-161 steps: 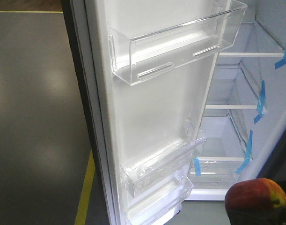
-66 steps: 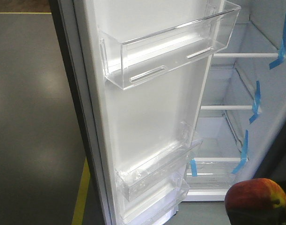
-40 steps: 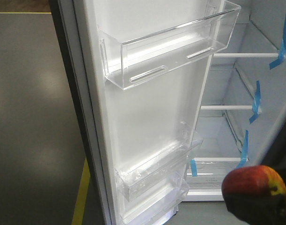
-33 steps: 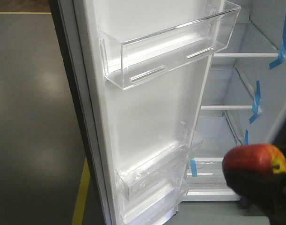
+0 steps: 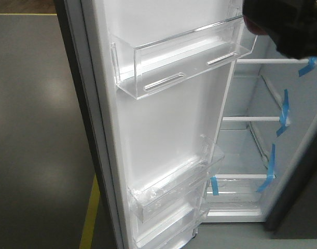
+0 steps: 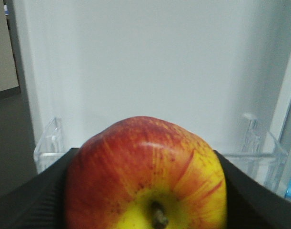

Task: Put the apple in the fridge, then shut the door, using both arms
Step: 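Raise the right gripper with the apple up to the upper door bin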

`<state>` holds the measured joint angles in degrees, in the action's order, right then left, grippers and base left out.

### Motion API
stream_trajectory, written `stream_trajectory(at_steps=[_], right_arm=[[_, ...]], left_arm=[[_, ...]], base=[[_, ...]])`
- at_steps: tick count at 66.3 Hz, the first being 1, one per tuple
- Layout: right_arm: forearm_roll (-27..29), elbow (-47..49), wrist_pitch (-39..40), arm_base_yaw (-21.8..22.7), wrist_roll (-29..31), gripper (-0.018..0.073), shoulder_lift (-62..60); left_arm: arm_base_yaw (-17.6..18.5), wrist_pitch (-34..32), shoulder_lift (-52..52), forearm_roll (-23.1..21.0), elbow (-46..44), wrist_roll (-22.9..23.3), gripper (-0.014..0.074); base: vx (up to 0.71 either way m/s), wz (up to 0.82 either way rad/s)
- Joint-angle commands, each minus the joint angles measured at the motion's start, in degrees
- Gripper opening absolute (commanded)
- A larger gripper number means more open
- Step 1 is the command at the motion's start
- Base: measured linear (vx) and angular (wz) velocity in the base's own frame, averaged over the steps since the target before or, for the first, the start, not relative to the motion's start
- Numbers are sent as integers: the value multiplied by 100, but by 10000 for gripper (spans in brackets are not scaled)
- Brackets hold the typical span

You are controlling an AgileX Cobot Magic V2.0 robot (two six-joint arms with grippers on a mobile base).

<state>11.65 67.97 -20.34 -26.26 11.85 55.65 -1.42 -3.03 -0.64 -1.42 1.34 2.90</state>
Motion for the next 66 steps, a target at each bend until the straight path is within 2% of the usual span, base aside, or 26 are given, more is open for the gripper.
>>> stream_trajectory(at_steps=[1,10,19,32,48,66], right_arm=[[-117,568,651,48,36,186,340],[-120,1403,275,192,0,188,889],[-87,2319,-756,485,-144,192,1435],[-111,3405,-1645,696,-181,197,2226],[-104,3677,-1547,696,-175,204,2779],[-104,3677,-1001,696,-176,207,3233]], left_arm=[[36,-423,-78,-33,166,60,-6],[36,-423,-78,-33,166,60,-6],[36,-423,-78,-33,166,60,-6],[36,-423,-78,-33,166,60,-6],[36,-423,-78,-33,166,60,-6],[36,-423,-78,-33,166,60,-6]], base=[[0,0],[0,0],[0,0],[0,0],[0,0],[0,0]])
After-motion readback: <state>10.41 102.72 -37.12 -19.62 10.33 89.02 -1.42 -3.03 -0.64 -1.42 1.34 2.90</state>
